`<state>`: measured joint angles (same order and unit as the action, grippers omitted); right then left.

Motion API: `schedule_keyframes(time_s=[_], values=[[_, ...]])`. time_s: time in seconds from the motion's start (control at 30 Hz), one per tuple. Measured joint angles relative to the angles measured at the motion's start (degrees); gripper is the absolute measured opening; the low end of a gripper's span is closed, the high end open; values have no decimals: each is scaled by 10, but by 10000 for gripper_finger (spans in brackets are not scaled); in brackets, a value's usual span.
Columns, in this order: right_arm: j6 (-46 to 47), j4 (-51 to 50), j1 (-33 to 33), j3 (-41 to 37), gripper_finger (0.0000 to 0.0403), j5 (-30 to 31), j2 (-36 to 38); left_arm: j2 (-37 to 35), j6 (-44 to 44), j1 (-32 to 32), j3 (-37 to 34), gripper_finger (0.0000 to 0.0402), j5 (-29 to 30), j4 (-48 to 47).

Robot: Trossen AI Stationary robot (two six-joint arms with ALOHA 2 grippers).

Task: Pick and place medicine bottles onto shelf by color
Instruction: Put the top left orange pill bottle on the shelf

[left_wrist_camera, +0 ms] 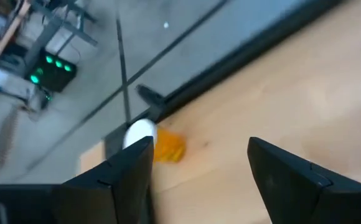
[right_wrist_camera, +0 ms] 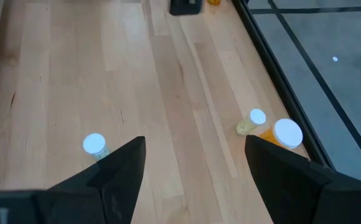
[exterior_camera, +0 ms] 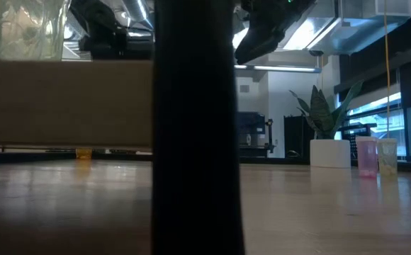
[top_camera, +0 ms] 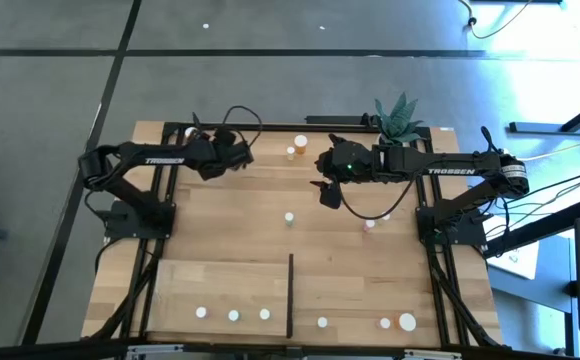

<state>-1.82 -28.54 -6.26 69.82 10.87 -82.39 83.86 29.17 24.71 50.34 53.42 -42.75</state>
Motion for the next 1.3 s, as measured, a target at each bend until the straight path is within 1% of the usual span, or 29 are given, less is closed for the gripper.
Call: schedule_keyframes(time_s=[0.07,0.2,0.3,0.43,0.6,0.73,0.87,1.0,1.07,1.13,1.3], values=[[1,1,0,0,278,0,0,-8,-27,0,6,255,-10,-29],[0,1,0,0,278,0,0,-32,-43,16,15,253,-18,-101],[0,1,0,0,278,0,0,-51,-48,52,32,255,-61,-181],[0,1,0,0,278,0,0,-71,-58,116,65,253,-104,-230],[0,1,0,0,278,0,0,-80,-92,195,95,254,-144,-225],[0,1,0,0,278,0,0,-70,-120,245,97,253,-172,-201],[0,1,0,0,278,0,0,-59,-150,248,98,252,-193,-145],[0,2,0,0,278,0,0,-54,-203,259,97,252,-266,-103],[0,2,0,0,278,0,0,-54,-219,268,97,252,-289,-87],[0,4,0,0,278,0,0,-54,-223,278,97,252,-291,-75],[0,5,0,0,278,0,0,-54,-223,301,97,252,-291,-80]])
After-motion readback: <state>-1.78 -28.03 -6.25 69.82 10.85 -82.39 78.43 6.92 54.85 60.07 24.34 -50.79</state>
